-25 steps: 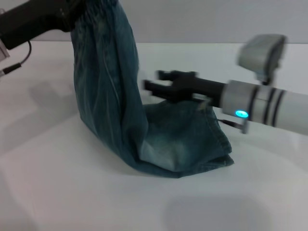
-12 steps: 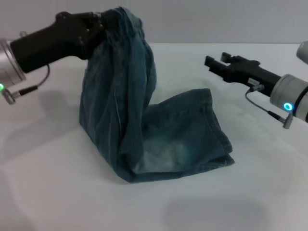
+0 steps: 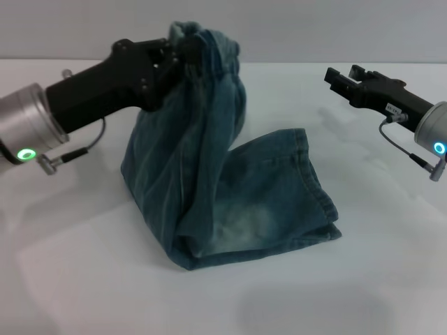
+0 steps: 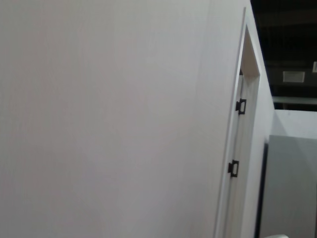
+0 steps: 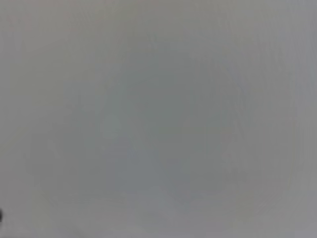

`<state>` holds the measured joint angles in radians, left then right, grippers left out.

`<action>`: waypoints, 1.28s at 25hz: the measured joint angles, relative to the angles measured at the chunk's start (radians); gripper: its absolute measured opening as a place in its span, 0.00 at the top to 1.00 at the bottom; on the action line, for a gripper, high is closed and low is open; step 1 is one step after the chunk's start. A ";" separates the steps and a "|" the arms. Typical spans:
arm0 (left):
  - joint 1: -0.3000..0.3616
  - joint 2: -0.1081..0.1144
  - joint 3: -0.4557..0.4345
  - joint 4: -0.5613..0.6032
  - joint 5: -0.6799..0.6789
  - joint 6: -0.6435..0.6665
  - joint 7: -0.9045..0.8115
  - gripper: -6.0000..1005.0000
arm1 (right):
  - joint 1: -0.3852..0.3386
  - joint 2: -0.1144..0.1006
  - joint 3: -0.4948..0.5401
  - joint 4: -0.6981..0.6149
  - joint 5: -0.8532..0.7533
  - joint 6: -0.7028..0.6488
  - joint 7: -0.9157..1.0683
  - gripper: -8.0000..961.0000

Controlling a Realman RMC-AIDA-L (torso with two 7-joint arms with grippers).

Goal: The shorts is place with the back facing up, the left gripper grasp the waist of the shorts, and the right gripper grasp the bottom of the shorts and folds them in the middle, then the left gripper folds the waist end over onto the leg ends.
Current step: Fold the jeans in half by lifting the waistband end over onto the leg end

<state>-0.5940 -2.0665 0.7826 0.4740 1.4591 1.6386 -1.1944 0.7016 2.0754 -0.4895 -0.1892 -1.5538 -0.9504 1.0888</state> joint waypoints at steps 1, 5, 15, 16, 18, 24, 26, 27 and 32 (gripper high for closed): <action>-0.006 0.000 0.001 -0.014 -0.001 0.000 0.007 0.96 | 0.001 0.000 0.000 0.000 0.000 0.000 0.000 0.38; -0.037 0.000 0.009 -0.071 -0.002 -0.004 0.031 0.96 | 0.006 0.000 0.000 0.002 0.001 0.000 -0.001 0.38; -0.075 -0.003 0.014 -0.097 -0.003 -0.039 0.029 0.81 | -0.001 0.000 0.000 0.000 0.002 0.000 -0.002 0.38; -0.076 -0.003 0.013 -0.097 -0.004 -0.045 0.029 0.79 | -0.001 0.000 0.002 -0.001 0.002 0.000 -0.002 0.38; -0.077 -0.003 0.009 -0.097 -0.011 -0.058 0.032 0.74 | -0.002 0.000 0.004 -0.002 0.002 0.000 -0.002 0.38; -0.063 0.000 0.003 -0.098 -0.063 -0.104 0.050 0.53 | -0.002 0.000 -0.001 -0.009 0.002 -0.004 -0.003 0.38; -0.046 0.001 0.001 -0.098 -0.100 -0.126 0.080 0.44 | -0.002 0.000 -0.004 -0.012 0.002 -0.009 -0.003 0.38; -0.036 0.002 0.001 -0.098 -0.120 -0.138 0.095 0.39 | -0.002 0.000 -0.005 -0.012 0.002 -0.010 -0.004 0.38; 0.043 0.003 0.001 -0.098 -0.292 -0.204 0.170 0.23 | 0.001 0.000 -0.006 -0.016 0.002 -0.043 -0.017 0.38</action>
<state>-0.5505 -2.0631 0.7834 0.3756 1.1669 1.4349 -1.0249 0.7023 2.0754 -0.4953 -0.2057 -1.5523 -0.9933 1.0722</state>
